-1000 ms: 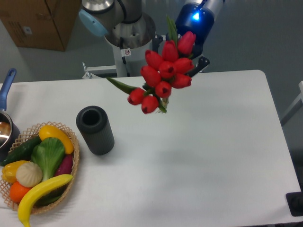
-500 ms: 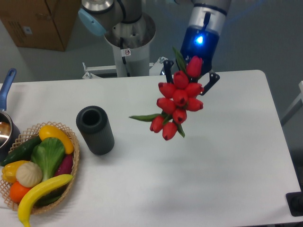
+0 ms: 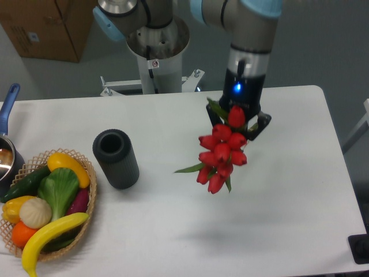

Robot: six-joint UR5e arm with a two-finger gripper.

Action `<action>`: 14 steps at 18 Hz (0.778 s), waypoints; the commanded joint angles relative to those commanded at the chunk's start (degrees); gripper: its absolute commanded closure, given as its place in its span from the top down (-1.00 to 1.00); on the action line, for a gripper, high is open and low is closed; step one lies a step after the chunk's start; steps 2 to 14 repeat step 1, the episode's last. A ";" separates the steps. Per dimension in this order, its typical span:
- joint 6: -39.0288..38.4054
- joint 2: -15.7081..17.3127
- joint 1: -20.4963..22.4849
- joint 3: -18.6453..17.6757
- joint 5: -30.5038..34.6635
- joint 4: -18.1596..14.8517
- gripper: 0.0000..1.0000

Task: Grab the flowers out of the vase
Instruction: 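Carry the tulip bunch away from the vase over the open table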

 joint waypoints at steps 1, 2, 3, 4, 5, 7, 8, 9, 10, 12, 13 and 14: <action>0.27 -0.88 -0.18 0.36 1.76 -0.01 -1.00; 0.27 -0.88 -0.18 0.36 1.76 -0.01 -1.00; 0.27 -0.88 -0.18 0.36 1.76 -0.01 -1.00; 0.27 -0.88 -0.18 0.36 1.76 -0.01 -1.00; 0.27 -0.88 -0.18 0.36 1.76 -0.01 -1.00; 0.27 -0.88 -0.18 0.36 1.76 -0.01 -1.00; 0.27 -0.88 -0.18 0.36 1.76 -0.01 -1.00; 0.27 -0.88 -0.18 0.36 1.76 -0.01 -1.00; 0.27 -0.88 -0.18 0.36 1.76 -0.01 -1.00; 0.27 -0.88 -0.18 0.36 1.76 -0.01 -1.00; 0.27 -0.88 -0.18 0.36 1.76 -0.01 -1.00; 0.27 -0.88 -0.18 0.36 1.76 -0.01 -1.00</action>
